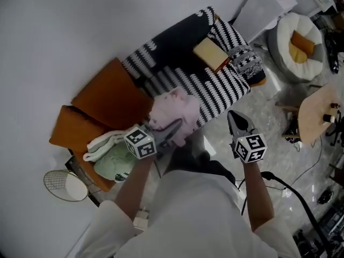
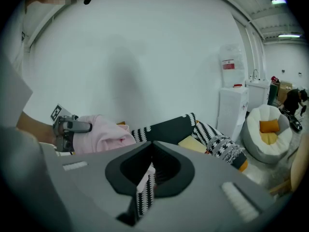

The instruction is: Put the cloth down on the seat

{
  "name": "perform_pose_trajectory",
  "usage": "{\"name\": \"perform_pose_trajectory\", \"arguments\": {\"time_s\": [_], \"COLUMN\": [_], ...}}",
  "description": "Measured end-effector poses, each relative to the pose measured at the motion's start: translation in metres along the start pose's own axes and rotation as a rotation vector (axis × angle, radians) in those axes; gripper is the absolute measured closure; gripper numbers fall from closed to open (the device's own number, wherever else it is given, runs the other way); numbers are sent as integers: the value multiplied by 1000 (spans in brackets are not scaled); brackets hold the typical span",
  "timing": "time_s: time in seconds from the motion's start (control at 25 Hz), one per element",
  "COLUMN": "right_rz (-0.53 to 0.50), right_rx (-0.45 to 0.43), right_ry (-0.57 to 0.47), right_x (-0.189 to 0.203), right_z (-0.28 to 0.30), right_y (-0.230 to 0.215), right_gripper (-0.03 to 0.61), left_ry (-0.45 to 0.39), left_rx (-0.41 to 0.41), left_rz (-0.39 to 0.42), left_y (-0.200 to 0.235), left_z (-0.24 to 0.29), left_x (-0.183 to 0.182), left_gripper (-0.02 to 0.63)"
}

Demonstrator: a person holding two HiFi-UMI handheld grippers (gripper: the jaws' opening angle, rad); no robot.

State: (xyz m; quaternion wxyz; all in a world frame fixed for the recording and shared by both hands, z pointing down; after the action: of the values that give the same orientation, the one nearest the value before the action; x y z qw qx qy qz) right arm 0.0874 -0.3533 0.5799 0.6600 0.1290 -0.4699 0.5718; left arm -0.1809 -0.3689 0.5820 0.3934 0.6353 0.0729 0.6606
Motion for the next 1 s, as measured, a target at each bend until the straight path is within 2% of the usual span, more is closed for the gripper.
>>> {"name": "perform_pose_trajectory", "arguments": {"time_s": [0.2, 0.6, 1.0], "right_rz": [10, 129, 206], "right_rx": [53, 122, 155], "right_ry": [17, 76, 106], "right_x": [12, 56, 88], "right_z": [39, 91, 136], "right_y": [-10, -31, -50], "right_gripper": [575, 575, 575], "left_ry": [66, 196, 272], "left_rx": [-28, -99, -159], "left_rz": [-28, -64, -72], "left_y": [59, 170, 250], "left_z": [18, 58, 97], "left_x": [17, 72, 122], "left_gripper": [486, 485, 488]}}
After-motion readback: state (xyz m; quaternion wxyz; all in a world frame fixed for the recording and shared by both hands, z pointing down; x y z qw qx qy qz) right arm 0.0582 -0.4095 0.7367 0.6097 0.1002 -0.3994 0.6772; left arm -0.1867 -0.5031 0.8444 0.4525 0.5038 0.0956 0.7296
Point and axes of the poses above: the fingertips, and each gripper's own axes: z forward along the fingers, y to its left, x out of its underside, the point moved 6 cm from there along -z, backward along the fingers, and after that the axes turned 7 degrees about z, right-handed, at the moved point
